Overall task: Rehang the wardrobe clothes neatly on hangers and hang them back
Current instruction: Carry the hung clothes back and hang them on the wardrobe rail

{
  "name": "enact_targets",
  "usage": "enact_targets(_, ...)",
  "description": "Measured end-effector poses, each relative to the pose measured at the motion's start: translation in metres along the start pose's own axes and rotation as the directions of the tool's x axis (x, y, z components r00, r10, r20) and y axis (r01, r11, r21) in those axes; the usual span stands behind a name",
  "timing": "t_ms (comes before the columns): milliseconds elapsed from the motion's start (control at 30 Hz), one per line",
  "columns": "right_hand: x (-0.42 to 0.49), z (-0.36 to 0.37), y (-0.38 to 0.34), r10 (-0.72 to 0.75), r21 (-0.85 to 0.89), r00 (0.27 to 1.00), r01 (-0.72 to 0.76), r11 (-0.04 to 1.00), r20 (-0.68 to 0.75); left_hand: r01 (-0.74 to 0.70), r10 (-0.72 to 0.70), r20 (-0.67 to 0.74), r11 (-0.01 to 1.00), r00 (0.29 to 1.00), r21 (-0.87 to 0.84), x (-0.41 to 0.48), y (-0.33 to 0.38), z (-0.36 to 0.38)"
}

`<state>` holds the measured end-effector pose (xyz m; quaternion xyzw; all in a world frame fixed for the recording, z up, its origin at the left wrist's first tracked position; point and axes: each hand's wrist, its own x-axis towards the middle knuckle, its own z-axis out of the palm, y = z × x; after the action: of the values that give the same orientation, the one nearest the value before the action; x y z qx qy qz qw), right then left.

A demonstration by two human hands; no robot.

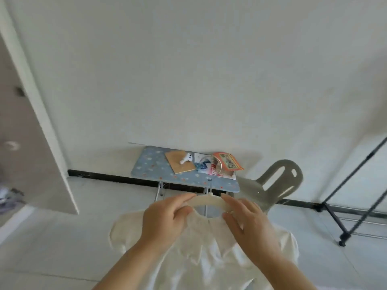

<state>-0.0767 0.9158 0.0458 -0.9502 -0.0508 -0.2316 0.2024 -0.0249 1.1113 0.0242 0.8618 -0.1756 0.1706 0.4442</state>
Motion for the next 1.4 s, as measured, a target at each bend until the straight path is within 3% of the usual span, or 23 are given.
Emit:
enact_targets(167,0.090,0.053,-0.042,-0.259,0.094,0.966,0.258,0.962,0.000,0.146,-0.132,-0.163,0.986,0.978,0.081,0.035,-0.047,-0.058)
enact_targets(400,0.181,0.129,-0.124,-0.563,0.226,0.822,0.567,0.792,-0.086,0.308,-0.194,-0.381,0.914,0.904,0.265,0.046,-0.099,-0.139)
enact_targets(567,0.220,0.179,-0.202,-0.689,0.331,0.724,0.661,0.673,-0.046,0.433,-0.243,-0.491,0.842,0.837,0.322,0.039,-0.143,-0.196)
enact_targets(700,0.253,0.217,-0.270,-0.758,0.377,0.652,0.695,0.613,0.030,0.475,-0.190,-0.621,0.815,0.761,0.332,0.049,-0.186,-0.250)
enact_targets(933,0.320,0.267,-0.389,-0.852,0.404,0.522,0.772,0.491,0.036,0.535,-0.189,-0.671,0.767,0.717,0.355,0.082,-0.264,-0.366)
enact_targets(1067,0.356,0.294,-0.464,-0.875,0.397,0.484,0.806,0.439,-0.015,0.548,-0.102,-0.738,0.739,0.667,0.393,0.101,-0.300,-0.433)
enact_targets(1167,0.379,0.316,-0.510,-0.890,0.416,0.454,0.818,0.398,-0.043,0.562,-0.072,-0.742,0.702,0.667,0.437,0.111,-0.321,-0.472)
enact_targets(1400,0.450,0.388,-0.629,-0.933,0.426,0.334,0.869,0.251,-0.133,0.648,-0.029,-0.800,0.605,0.599,0.463,0.142,-0.391,-0.570)
